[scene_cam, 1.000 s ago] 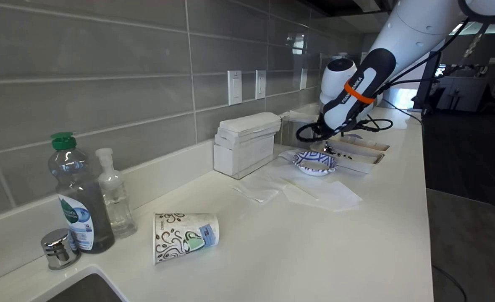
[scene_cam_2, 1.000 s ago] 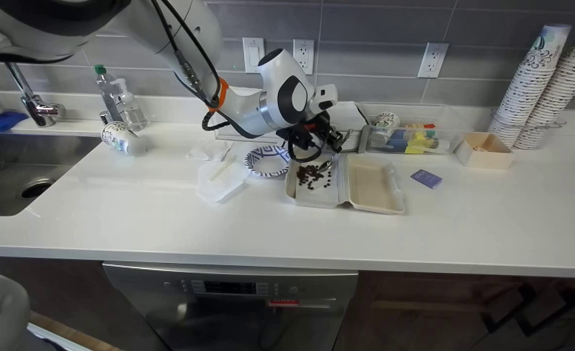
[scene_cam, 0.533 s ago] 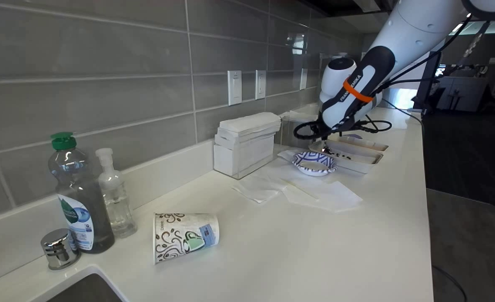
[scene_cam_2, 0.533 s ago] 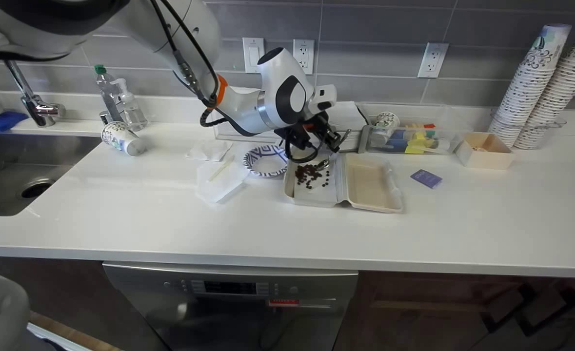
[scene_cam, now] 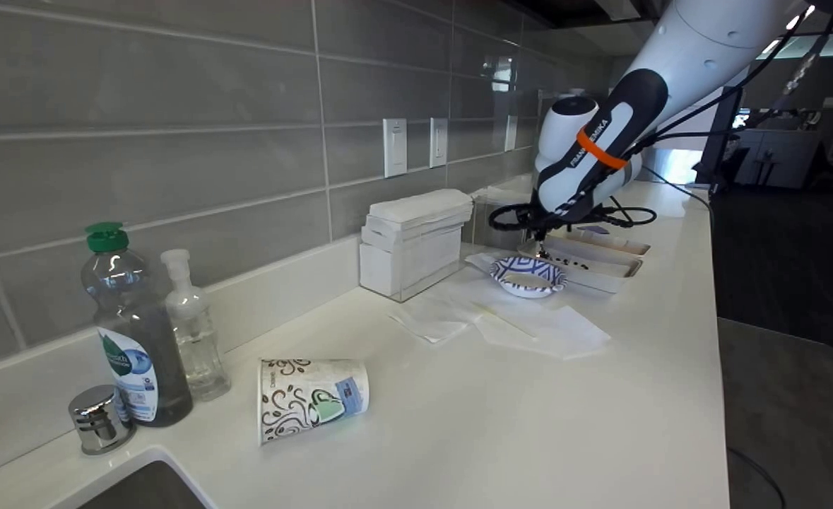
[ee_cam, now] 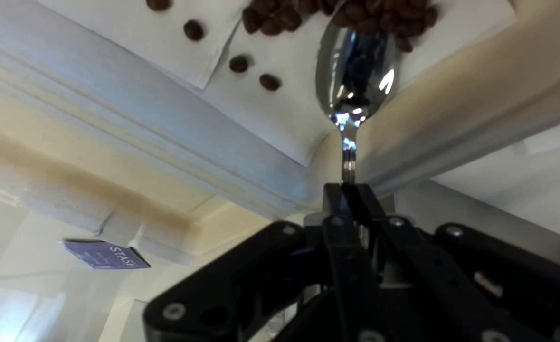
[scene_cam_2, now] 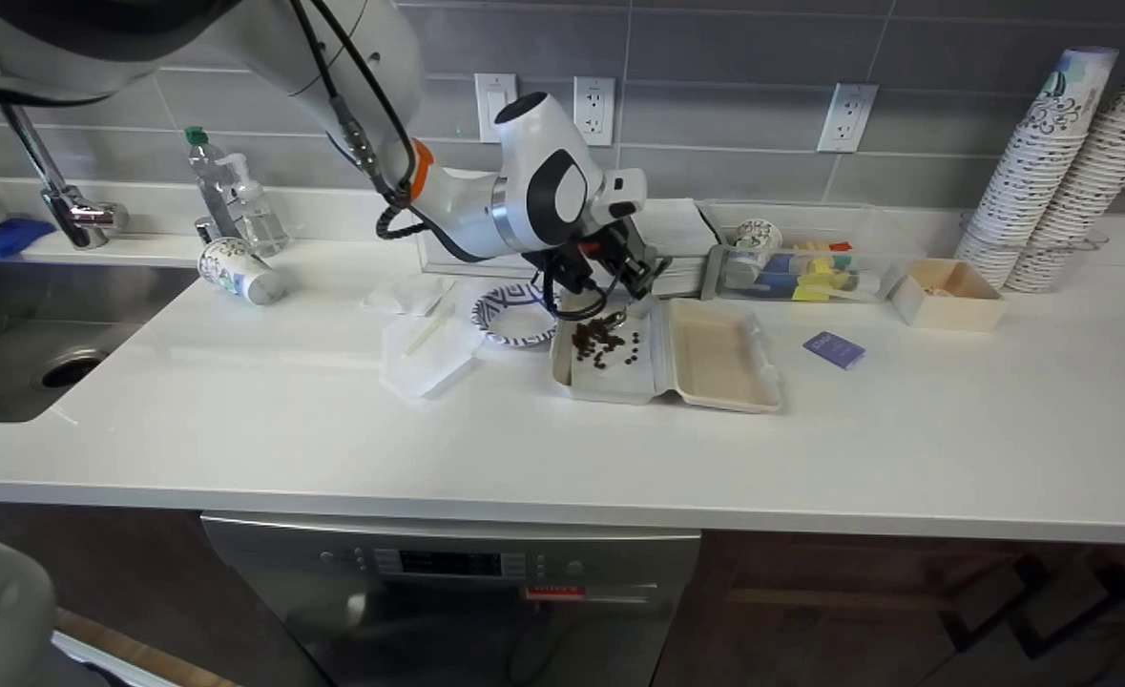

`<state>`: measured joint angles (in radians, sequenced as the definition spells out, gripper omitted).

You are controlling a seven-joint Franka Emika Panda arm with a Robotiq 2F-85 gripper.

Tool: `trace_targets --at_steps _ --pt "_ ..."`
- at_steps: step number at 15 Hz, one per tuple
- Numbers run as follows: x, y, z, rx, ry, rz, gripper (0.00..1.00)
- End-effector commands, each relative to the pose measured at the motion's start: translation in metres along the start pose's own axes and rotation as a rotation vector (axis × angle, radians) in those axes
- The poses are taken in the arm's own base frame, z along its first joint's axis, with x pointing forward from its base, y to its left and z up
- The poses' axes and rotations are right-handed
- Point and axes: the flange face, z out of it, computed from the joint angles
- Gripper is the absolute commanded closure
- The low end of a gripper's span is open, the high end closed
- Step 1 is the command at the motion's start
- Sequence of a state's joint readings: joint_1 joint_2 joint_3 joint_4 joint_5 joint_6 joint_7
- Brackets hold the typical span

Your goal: Move the cup, then pick up the spoon and scoop some of the contents from the bowl and pour them in the other bowl

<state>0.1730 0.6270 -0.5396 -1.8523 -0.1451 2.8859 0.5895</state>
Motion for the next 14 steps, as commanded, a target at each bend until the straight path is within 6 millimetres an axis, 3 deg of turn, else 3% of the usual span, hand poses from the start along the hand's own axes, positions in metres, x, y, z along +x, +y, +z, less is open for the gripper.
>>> trace_targets --at_steps 1,14 --pt "-0.015 0.003 -0.002 0.033 -0.03 -0.002 0.98" --pt "-0.036 0.001 -0.009 0.101 -0.11 -0.044 0.98"
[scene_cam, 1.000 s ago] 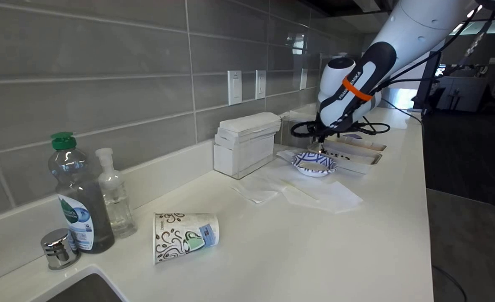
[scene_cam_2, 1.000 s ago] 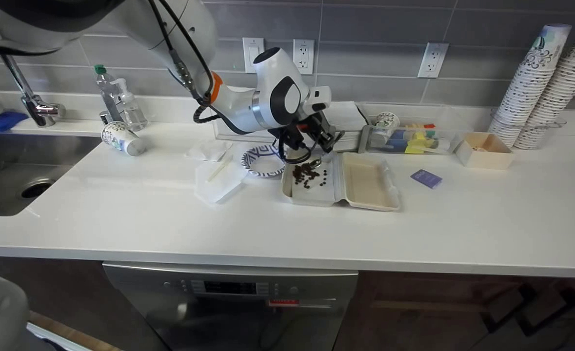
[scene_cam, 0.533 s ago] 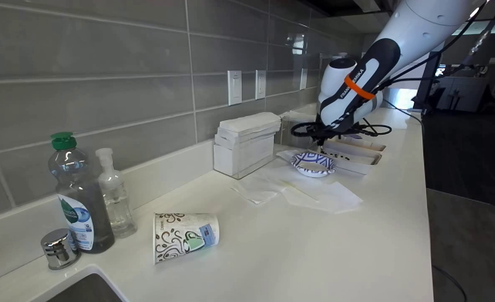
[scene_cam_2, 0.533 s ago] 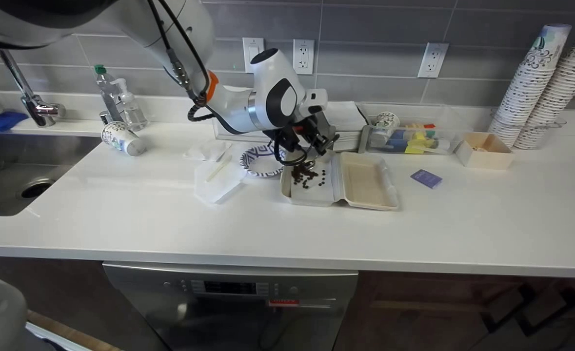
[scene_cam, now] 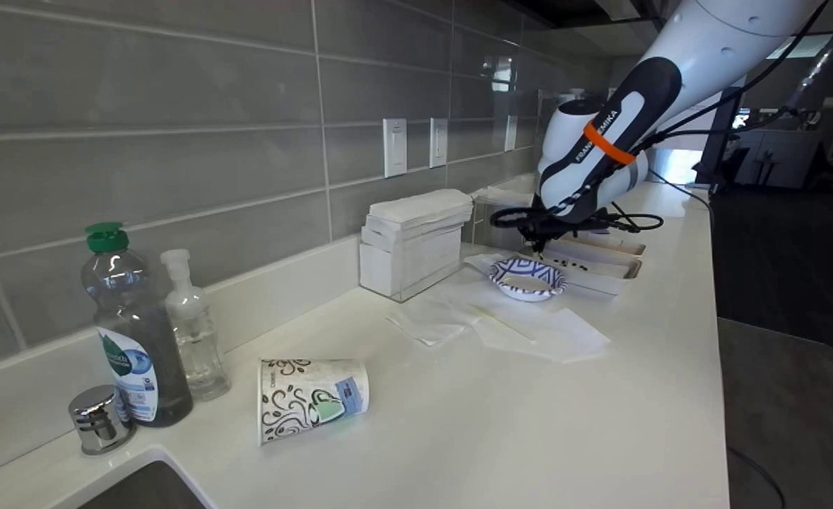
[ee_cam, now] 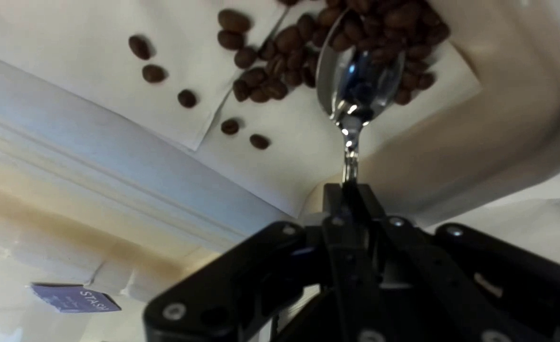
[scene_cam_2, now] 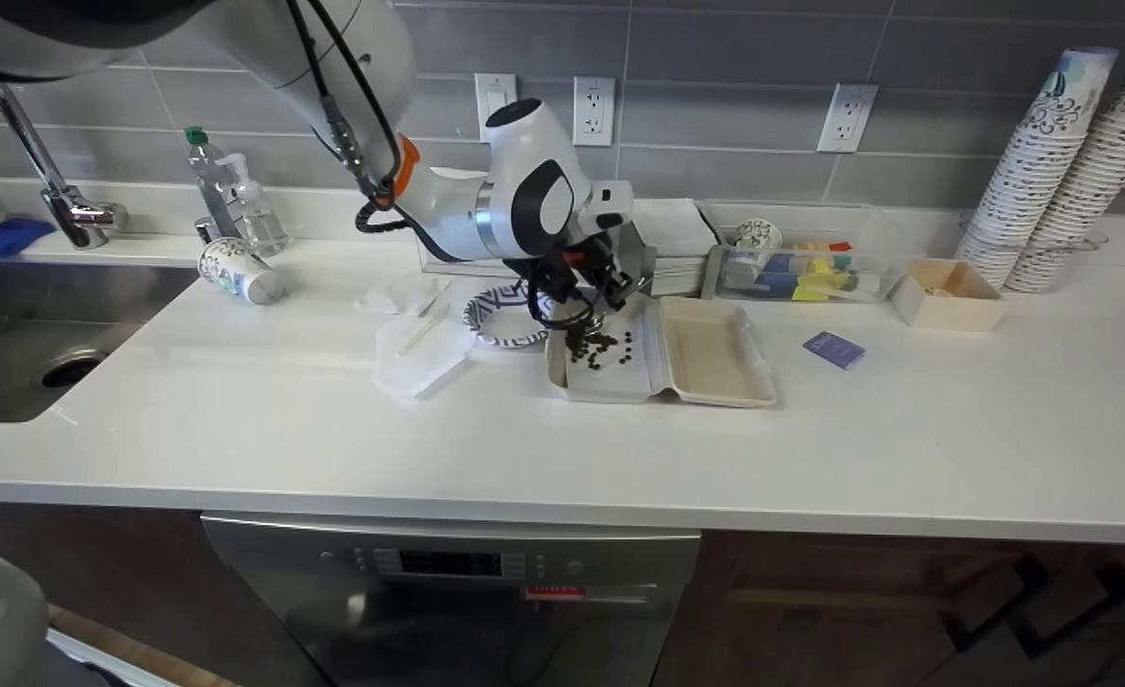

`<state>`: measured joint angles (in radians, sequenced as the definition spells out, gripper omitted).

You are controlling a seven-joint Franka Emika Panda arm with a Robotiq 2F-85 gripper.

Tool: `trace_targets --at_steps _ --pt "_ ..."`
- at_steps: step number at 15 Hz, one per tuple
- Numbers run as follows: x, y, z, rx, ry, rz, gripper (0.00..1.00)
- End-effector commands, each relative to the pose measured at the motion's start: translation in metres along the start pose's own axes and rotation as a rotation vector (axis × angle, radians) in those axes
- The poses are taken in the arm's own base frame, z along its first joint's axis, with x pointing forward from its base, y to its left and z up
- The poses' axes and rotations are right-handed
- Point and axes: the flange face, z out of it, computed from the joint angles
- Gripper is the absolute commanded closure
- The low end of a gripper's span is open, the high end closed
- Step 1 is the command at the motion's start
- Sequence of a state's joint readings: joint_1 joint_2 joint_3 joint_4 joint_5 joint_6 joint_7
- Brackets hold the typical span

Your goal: Move the cup, then pick up the spoon and scoop some of the contents from the bowl and pour them in the other bowl

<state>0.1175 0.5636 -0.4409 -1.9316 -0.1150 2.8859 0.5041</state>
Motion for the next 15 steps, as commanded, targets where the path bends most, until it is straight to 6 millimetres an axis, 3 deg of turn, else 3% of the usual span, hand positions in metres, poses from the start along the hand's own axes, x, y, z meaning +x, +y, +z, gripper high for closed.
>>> trace_targets --at_steps 1,11,15 --pt "-0.011 0.005 -0.006 0.058 -0.046 -0.003 0.98" --pt "0.0 0.039 -0.038 0.115 -0.064 0.086 0.98" --pt "-0.007 0.033 -0.056 0.151 -0.063 0.061 0.98"
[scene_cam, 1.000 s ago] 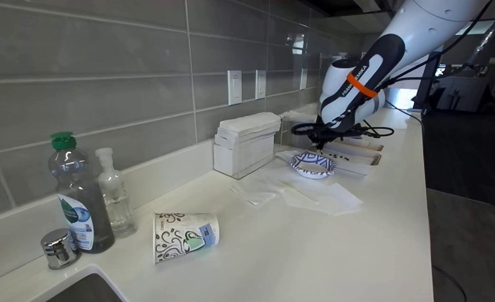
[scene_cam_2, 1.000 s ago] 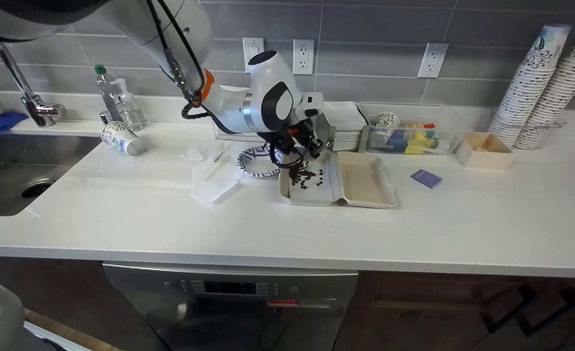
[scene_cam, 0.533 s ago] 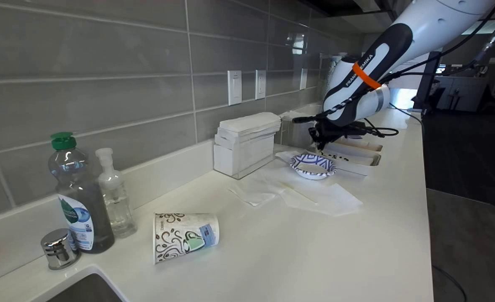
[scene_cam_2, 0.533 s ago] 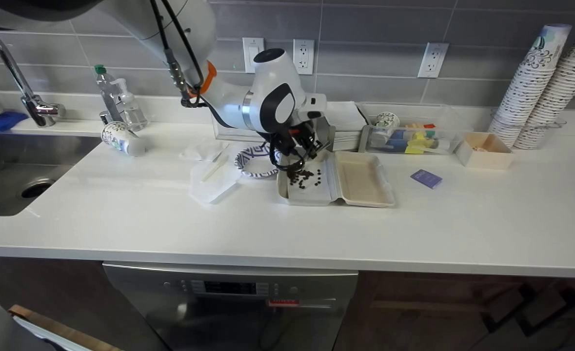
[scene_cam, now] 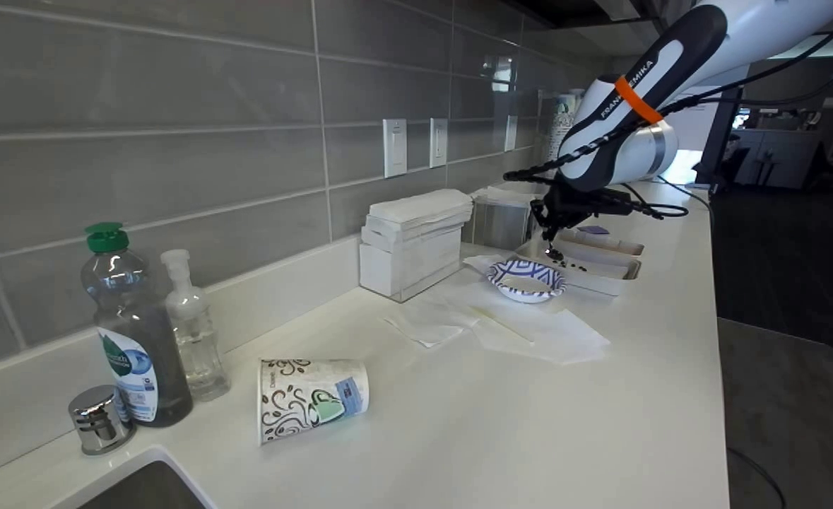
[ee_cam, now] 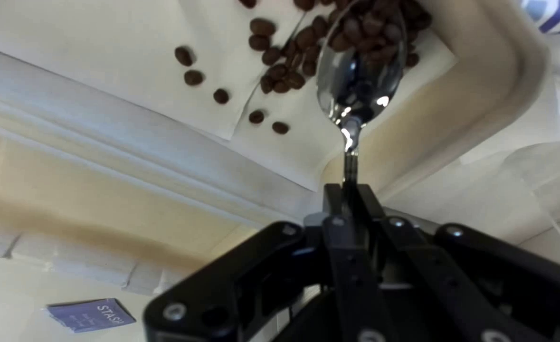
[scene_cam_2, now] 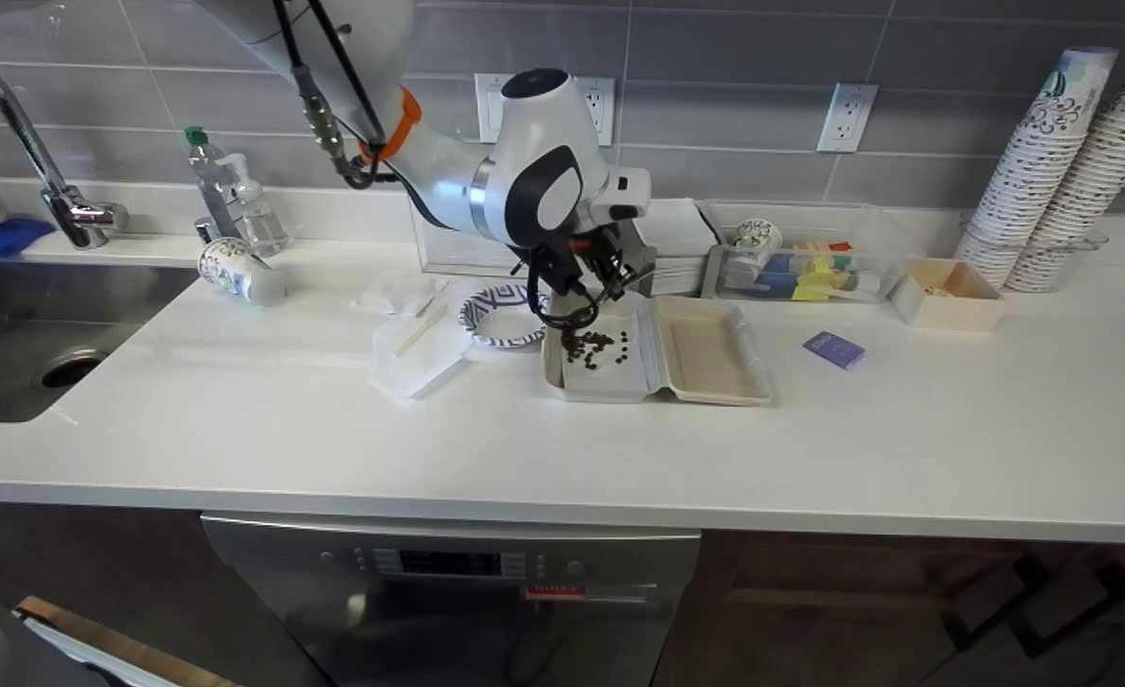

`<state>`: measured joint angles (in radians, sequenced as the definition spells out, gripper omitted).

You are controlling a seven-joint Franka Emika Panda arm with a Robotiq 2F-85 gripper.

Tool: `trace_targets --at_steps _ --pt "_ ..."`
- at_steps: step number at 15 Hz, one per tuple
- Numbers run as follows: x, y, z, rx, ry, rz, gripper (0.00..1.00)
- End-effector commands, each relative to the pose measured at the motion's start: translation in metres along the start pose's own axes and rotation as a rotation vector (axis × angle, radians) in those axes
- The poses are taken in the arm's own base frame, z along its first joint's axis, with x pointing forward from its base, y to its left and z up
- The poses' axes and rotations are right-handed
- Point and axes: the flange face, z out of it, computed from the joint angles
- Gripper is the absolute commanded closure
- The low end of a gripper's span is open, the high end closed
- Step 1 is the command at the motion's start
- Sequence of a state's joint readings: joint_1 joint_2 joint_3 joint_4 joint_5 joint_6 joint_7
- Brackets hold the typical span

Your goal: Move the cup, then pick up the spoon and scoop some of the contents from the bowl and pour them in the other bowl

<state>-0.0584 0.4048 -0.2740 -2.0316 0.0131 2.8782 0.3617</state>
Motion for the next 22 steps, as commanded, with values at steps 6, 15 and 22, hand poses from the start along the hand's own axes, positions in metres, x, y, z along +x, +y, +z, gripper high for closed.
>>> trace_targets --at_steps 6,15,22 --pt "-0.035 -0.043 -0.034 0.078 -0.036 -0.08 0.98" --pt "-0.056 -0.073 -0.04 0.026 0.03 -0.101 0.98" --pt "-0.054 -0.094 -0.053 -0.114 0.204 -0.034 0.98"
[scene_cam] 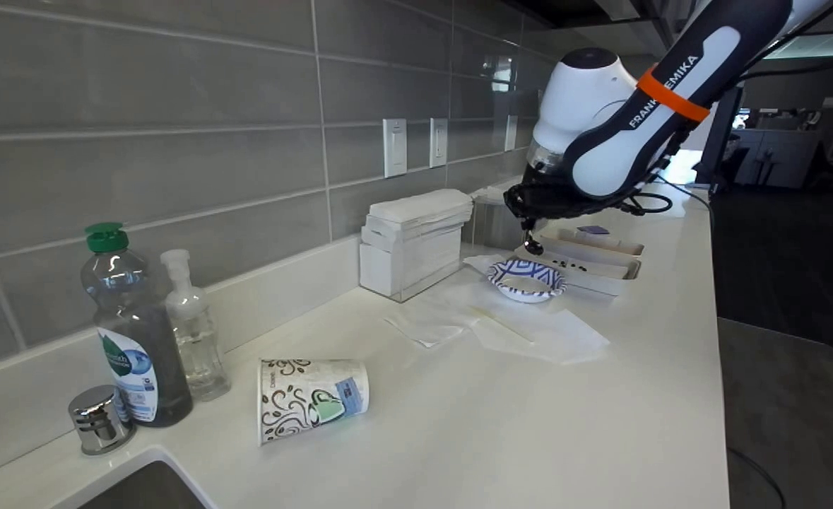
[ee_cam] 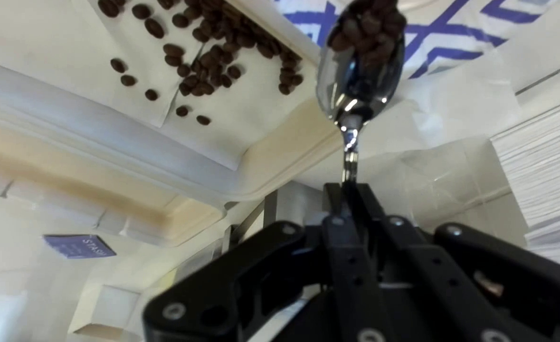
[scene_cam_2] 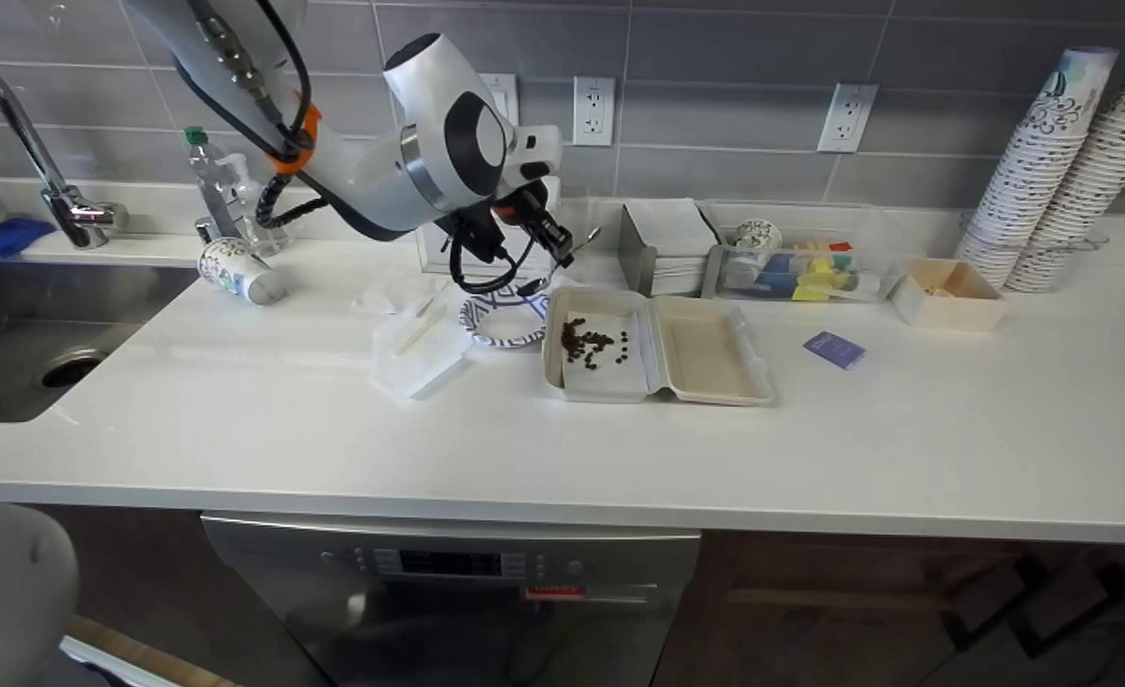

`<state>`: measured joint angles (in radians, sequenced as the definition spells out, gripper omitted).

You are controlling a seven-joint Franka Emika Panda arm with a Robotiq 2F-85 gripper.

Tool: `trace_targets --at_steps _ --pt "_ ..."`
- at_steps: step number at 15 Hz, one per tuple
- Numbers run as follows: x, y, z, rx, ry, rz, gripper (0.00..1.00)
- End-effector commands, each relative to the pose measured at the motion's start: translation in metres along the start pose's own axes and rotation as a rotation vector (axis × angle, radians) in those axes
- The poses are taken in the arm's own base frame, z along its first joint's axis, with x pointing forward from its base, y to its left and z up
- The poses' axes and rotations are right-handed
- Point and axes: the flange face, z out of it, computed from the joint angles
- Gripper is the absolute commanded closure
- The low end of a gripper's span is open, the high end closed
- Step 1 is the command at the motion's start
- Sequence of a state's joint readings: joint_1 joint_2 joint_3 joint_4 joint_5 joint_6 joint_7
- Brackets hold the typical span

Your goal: Move the cup, then pick up the spoon and scoop some of the contents from the bowl and pour them in the other bowl

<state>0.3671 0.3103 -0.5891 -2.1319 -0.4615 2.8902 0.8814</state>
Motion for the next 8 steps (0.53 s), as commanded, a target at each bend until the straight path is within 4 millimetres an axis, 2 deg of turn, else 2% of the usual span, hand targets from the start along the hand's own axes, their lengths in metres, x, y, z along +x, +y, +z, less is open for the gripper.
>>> trace_targets --at_steps 1,8 --pt "-0.007 -0.019 -0.004 -0.057 0.093 0.035 0.98" --pt "-0.039 -0.064 -0.004 -0.166 0.229 0.036 0.98"
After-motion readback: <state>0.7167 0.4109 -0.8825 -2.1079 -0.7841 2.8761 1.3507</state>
